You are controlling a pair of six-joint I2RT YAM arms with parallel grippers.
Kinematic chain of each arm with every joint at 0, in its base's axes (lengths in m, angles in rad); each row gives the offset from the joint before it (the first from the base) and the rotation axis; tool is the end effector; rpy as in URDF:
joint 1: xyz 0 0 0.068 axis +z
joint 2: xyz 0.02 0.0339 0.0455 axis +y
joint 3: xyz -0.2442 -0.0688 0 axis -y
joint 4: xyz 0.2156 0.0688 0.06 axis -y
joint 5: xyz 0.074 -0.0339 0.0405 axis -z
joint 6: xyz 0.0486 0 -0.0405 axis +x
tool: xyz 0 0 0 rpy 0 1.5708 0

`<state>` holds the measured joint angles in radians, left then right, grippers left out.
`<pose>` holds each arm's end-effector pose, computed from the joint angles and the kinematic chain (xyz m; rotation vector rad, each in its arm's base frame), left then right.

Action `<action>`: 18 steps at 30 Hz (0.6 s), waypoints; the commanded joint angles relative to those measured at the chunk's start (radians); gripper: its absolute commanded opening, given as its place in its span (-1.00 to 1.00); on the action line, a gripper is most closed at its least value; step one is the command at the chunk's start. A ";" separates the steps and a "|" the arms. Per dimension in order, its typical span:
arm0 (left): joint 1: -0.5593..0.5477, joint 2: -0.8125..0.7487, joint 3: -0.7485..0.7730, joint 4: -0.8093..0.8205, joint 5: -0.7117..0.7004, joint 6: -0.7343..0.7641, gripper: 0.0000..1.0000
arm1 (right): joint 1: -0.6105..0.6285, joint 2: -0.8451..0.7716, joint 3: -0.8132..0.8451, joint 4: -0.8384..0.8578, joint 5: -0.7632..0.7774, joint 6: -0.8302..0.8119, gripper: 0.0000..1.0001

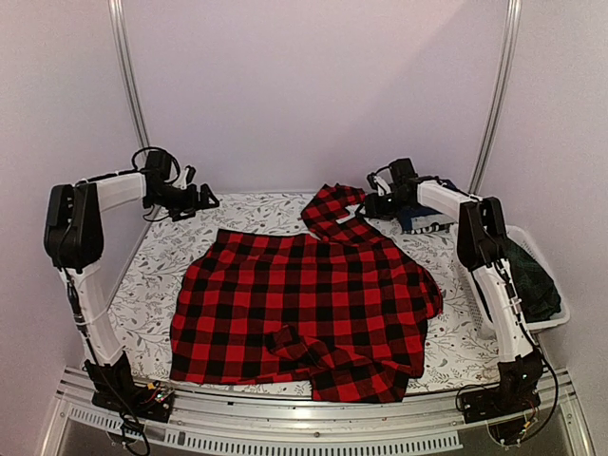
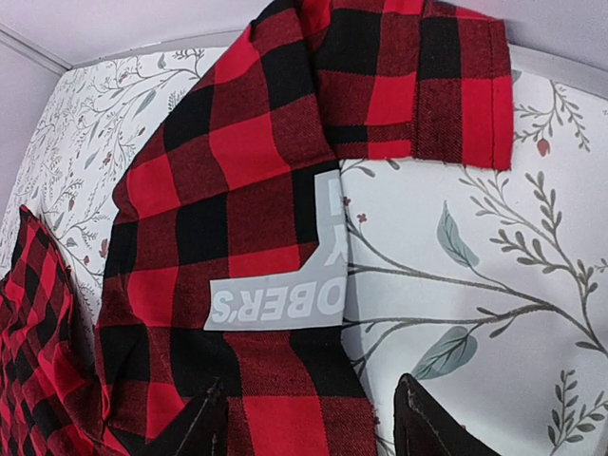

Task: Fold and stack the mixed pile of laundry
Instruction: Pick up the flattened T-shirt from the center of the board.

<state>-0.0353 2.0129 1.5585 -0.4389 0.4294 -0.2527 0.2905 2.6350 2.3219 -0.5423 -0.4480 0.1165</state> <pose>0.4176 -0.0350 0.2014 -0.0788 2.4613 -0.6540 0.5060 0.1732 0.1337 -0.4179 2.4065 0.7269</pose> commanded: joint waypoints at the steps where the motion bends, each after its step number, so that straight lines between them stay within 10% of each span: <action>1: 0.012 0.037 0.059 -0.011 0.026 0.031 0.99 | 0.016 0.064 0.036 0.034 -0.071 0.045 0.15; 5: 0.012 0.093 0.104 -0.042 0.036 0.047 0.99 | 0.015 0.086 0.037 0.060 -0.130 0.079 -0.06; 11: 0.023 0.165 0.160 -0.049 0.102 0.062 0.99 | 0.000 0.049 0.036 0.106 -0.203 0.103 -0.99; 18: 0.028 0.283 0.299 -0.106 0.160 0.107 0.65 | -0.039 -0.034 0.030 0.143 -0.206 0.150 -1.00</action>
<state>-0.0196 2.2379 1.7645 -0.4976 0.5400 -0.1875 0.2806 2.6888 2.3360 -0.4446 -0.6323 0.2325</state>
